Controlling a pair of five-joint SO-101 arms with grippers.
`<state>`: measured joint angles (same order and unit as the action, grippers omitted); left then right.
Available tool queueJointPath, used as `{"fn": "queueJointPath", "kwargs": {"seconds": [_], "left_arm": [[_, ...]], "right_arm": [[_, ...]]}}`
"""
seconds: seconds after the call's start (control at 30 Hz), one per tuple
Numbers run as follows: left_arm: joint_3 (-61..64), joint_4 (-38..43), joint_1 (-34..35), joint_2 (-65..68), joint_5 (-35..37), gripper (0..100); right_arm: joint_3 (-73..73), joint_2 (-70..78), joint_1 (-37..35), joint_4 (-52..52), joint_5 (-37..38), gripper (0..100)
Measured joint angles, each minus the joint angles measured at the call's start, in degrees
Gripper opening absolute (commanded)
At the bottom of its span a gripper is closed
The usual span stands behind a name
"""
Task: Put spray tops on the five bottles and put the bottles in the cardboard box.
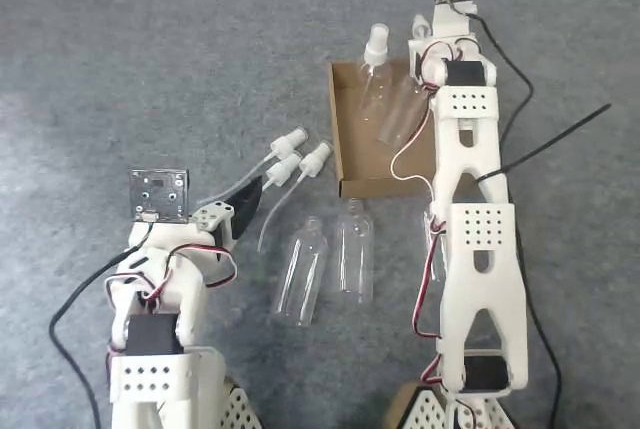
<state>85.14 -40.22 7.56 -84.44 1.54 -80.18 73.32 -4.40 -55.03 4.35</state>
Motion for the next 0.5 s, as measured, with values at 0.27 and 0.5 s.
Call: {"fn": "queueJointPath", "kwargs": {"seconds": [0.27,0.5], "left_arm": [[0.0,0.0,0.0,0.0,0.0,34],[0.0,0.0,0.09,0.0,0.0,34]], "right_arm": [[0.0,0.0,2.55,0.0,0.0,0.6],[-3.08,0.0,5.27,-0.26,0.0,0.6]]}}
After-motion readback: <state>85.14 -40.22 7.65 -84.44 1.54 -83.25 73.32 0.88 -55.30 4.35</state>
